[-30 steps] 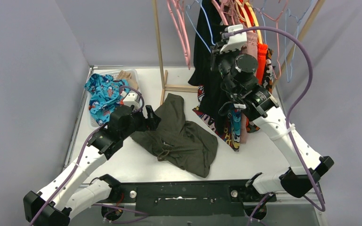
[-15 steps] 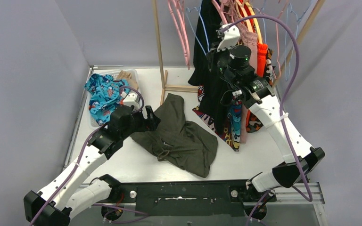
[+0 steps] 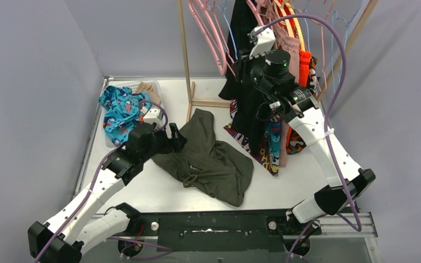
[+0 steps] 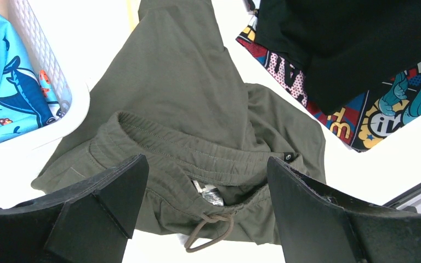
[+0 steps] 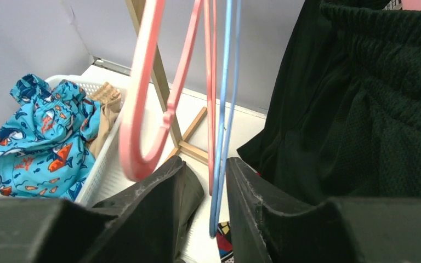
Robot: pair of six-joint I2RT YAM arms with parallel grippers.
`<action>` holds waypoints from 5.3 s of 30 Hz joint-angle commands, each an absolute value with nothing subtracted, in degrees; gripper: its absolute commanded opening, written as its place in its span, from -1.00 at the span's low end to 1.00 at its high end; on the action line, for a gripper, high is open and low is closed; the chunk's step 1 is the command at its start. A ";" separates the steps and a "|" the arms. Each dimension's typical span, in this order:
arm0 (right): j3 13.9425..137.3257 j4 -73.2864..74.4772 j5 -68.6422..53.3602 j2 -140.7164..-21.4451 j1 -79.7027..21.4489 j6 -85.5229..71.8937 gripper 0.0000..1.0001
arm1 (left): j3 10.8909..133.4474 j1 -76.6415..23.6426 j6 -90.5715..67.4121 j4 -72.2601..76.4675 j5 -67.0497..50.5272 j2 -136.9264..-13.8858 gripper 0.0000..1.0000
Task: Remove the shorts from the hanger
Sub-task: Place the hanger on the clothes rod, then pick up the shorts at the center of the board.
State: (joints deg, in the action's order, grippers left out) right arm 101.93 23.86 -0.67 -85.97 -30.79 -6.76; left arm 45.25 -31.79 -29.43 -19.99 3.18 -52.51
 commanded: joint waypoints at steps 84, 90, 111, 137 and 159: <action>22.98 -22.72 62.52 -39.13 -80.96 -9.23 0.53 | 52.03 -51.10 -11.58 -17.74 11.15 -51.76 -1.00; 23.28 -19.82 63.18 -37.71 -80.96 -11.33 0.53 | 52.39 -51.41 -14.48 -22.49 -2.01 -62.68 -1.00; 33.84 41.67 74.66 -37.21 -81.26 -70.28 0.58 | 45.80 -45.12 -23.25 -12.15 -11.79 -85.94 0.66; 40.02 17.77 39.64 -52.73 -65.04 -42.39 0.65 | 54.09 -46.82 -24.33 -28.25 21.73 -62.49 -1.00; 34.57 15.50 28.40 -49.24 -51.84 -46.01 0.71 | 74.48 -38.83 -13.13 -39.84 44.01 -57.14 -1.00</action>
State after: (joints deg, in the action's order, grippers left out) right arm 34.26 16.62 24.88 -51.13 -52.14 -44.66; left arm 69.71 -41.25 -18.28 -40.64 34.72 -55.99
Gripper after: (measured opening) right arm 0.852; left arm 0.136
